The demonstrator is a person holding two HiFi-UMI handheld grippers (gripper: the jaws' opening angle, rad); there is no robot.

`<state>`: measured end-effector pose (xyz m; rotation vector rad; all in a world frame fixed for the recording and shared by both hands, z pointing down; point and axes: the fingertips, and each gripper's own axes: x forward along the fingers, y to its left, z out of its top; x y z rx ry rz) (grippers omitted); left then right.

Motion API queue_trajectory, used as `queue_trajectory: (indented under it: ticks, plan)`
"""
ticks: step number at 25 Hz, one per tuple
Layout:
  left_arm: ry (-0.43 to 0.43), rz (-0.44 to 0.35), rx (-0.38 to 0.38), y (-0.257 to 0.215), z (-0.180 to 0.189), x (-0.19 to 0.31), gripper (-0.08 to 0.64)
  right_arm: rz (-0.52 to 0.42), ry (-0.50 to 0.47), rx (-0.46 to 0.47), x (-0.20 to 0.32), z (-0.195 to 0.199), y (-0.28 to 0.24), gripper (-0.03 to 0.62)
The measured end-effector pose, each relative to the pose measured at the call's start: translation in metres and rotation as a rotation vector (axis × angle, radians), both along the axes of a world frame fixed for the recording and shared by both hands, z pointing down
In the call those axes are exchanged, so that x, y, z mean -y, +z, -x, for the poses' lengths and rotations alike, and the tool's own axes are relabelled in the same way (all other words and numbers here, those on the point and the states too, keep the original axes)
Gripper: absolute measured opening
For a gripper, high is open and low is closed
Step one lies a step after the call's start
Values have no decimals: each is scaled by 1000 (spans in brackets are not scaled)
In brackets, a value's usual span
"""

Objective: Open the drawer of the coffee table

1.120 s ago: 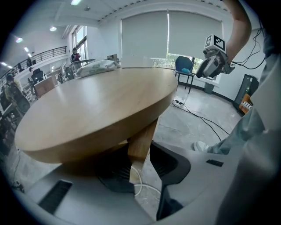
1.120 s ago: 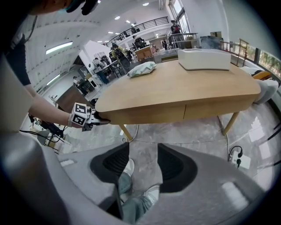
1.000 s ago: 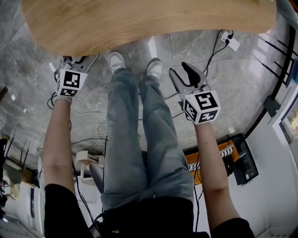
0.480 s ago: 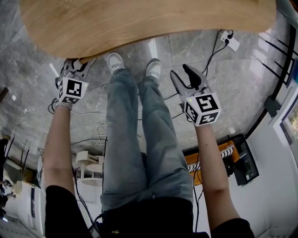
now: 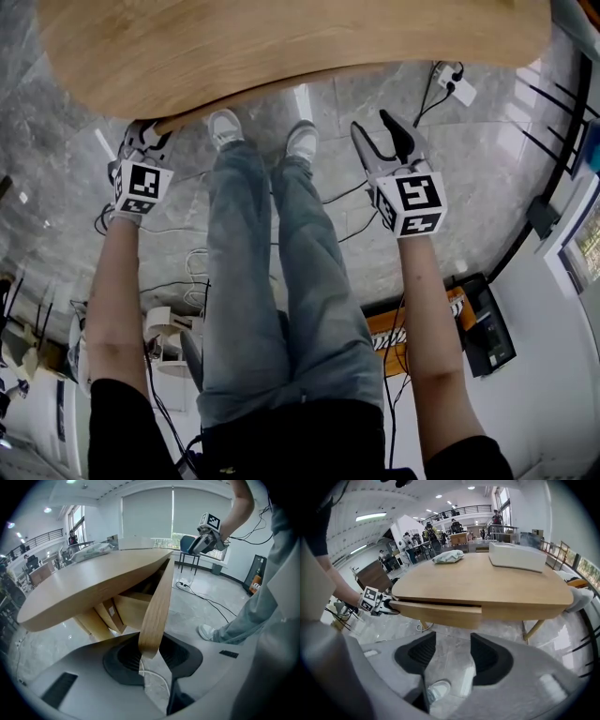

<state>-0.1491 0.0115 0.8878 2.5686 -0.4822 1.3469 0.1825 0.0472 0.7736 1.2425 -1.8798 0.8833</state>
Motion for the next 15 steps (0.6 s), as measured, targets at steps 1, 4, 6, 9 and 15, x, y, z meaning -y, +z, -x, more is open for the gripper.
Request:
queue_trajectory:
  ticks: [1, 4, 6, 9, 15]
  plan:
    - [0, 1, 1, 0, -1, 0, 110, -7, -12, -21, 7, -6, 4, 242]
    - [20, -14, -7, -7, -8, 6, 112, -18, -62, -85, 28, -18, 20, 264]
    - [12, -13, -10, -7, -8, 6, 114, -28, -100, -123, 40, -24, 30, 265]
    - [3, -14, -11, -9, -9, 6, 115, -34, -147, -138, 54, -26, 40, 267]
    - [-19, 11, 0, -4, -7, 5, 118, -58, -239, -127, 69, -22, 57, 267]
